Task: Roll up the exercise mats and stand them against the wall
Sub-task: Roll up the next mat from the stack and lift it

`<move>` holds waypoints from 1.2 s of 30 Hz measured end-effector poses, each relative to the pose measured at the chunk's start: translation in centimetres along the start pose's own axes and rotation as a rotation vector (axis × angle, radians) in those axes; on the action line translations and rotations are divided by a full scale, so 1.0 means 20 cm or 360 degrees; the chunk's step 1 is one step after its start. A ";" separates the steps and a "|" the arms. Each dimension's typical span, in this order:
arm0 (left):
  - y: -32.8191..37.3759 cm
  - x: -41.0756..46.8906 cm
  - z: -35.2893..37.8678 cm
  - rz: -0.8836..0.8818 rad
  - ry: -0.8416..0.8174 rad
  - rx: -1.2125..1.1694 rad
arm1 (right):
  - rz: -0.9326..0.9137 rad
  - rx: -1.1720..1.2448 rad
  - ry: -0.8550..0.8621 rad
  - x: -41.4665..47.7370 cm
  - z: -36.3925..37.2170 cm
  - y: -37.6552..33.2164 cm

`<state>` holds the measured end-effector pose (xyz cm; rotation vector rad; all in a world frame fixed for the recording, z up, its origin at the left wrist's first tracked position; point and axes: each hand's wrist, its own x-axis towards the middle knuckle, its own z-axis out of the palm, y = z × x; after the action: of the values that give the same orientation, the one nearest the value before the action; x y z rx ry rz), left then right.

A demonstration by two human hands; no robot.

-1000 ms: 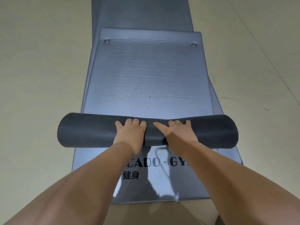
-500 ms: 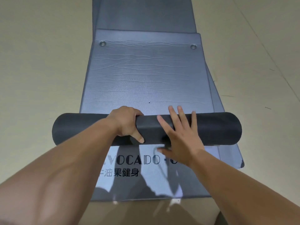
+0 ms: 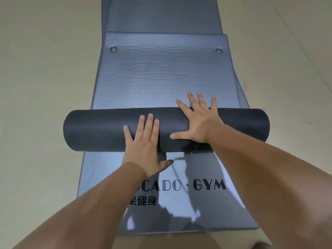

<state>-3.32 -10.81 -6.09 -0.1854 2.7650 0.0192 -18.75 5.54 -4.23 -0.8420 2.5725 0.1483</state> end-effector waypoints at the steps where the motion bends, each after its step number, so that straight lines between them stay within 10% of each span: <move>1: -0.01 0.04 -0.01 -0.0016 -0.0044 0.0009 | 0.0016 0.0025 0.0075 -0.01 0.01 -0.01; 5: -0.07 0.29 -0.14 -0.0009 -0.0213 -0.0034 | -0.0028 0.0042 0.0445 -0.11 0.12 -0.05; 10: -0.14 0.52 -0.28 0.0041 -0.0358 0.0012 | 0.0030 -0.0074 0.0148 -0.08 0.21 0.00; 16: -0.10 0.33 -0.10 0.0378 0.0228 0.0170 | 0.0086 -0.0050 0.0069 0.16 0.02 0.07; 36: -0.09 0.72 -0.37 0.0038 0.0116 -0.0032 | -0.0022 -0.0244 0.0095 0.38 -0.24 0.06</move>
<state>-18.94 -14.69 -4.41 -0.1613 2.8409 0.0476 -26.75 1.21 -3.15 -0.9325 2.6361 0.3241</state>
